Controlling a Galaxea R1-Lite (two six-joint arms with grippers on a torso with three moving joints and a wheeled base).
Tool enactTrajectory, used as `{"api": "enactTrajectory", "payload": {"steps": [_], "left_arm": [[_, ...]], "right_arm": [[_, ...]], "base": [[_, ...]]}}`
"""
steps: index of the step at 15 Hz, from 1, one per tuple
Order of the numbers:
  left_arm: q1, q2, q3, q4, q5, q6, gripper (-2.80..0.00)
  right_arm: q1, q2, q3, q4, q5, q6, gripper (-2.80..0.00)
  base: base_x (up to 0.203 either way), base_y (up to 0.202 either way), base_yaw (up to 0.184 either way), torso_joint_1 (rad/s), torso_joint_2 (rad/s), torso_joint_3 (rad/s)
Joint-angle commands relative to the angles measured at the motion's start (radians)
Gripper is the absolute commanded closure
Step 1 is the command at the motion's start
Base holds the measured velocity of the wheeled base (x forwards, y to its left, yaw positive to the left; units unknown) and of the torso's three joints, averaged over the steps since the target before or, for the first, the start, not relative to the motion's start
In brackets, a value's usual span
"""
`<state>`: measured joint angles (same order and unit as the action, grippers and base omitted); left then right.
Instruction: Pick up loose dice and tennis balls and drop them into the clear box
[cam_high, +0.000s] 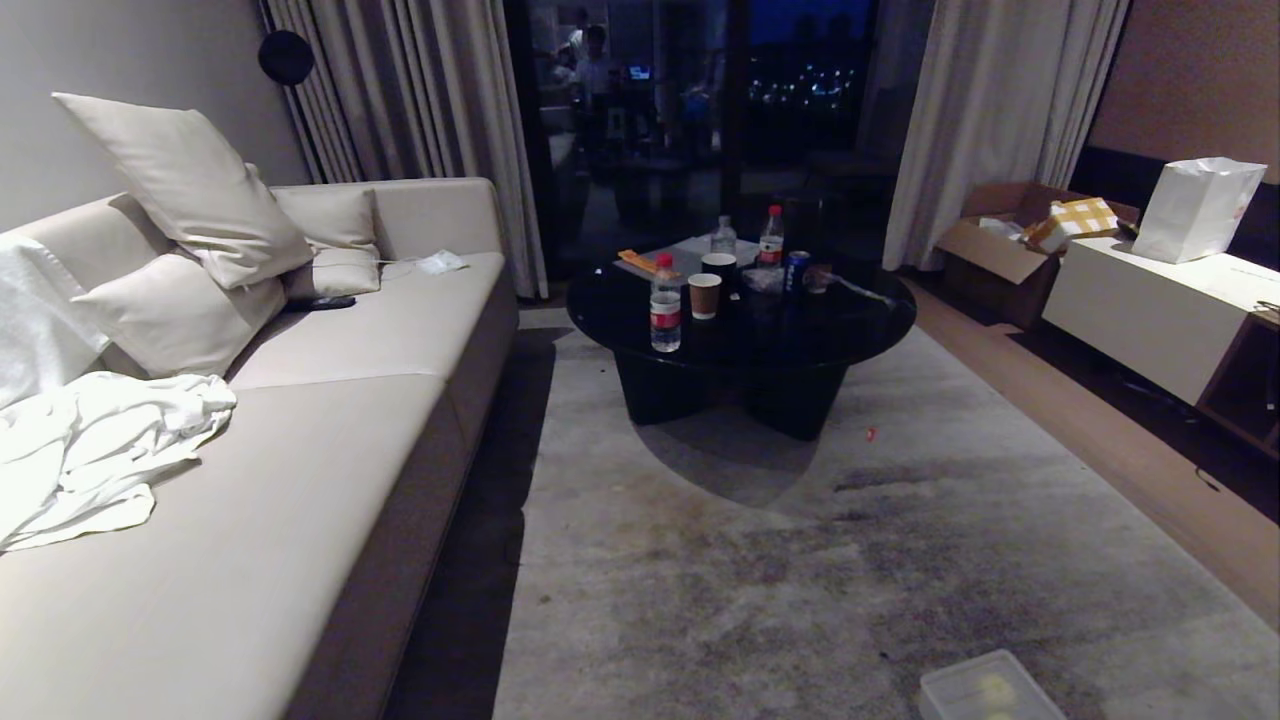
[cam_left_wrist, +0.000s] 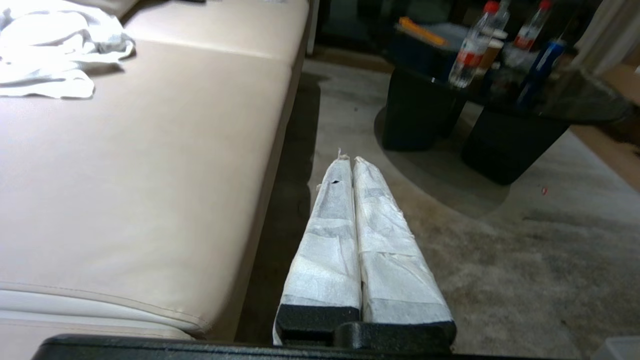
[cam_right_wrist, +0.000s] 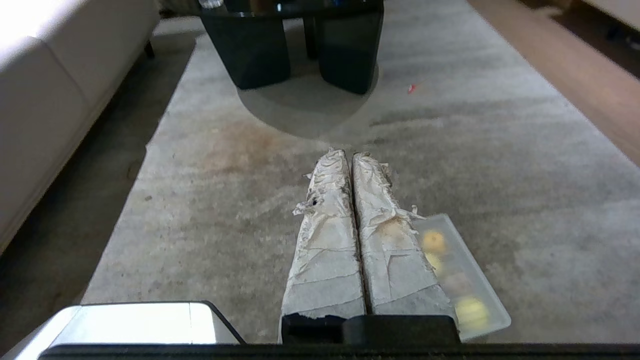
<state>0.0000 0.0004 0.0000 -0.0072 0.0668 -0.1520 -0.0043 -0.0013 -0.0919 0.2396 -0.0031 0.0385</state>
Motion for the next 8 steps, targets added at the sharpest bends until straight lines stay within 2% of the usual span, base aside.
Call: {"api": "enactTrajectory", "payload": {"steps": [1, 8], "left_arm": [[0.000, 0.001, 0.000, 0.000, -0.001, 0.008, 0.00], [0.000, 0.001, 0.000, 0.000, -0.001, 0.005, 0.00]], "right_arm": [[0.000, 0.001, 0.000, 0.001, 0.000, 0.000, 0.00], [-0.002, 0.001, 0.000, 0.001, -0.001, 0.003, 0.00]], "base": [[0.000, 0.000, 0.000, 0.003, 0.00, 0.168], [0.000, 0.000, 0.000, 0.002, 0.00, 0.023]]}}
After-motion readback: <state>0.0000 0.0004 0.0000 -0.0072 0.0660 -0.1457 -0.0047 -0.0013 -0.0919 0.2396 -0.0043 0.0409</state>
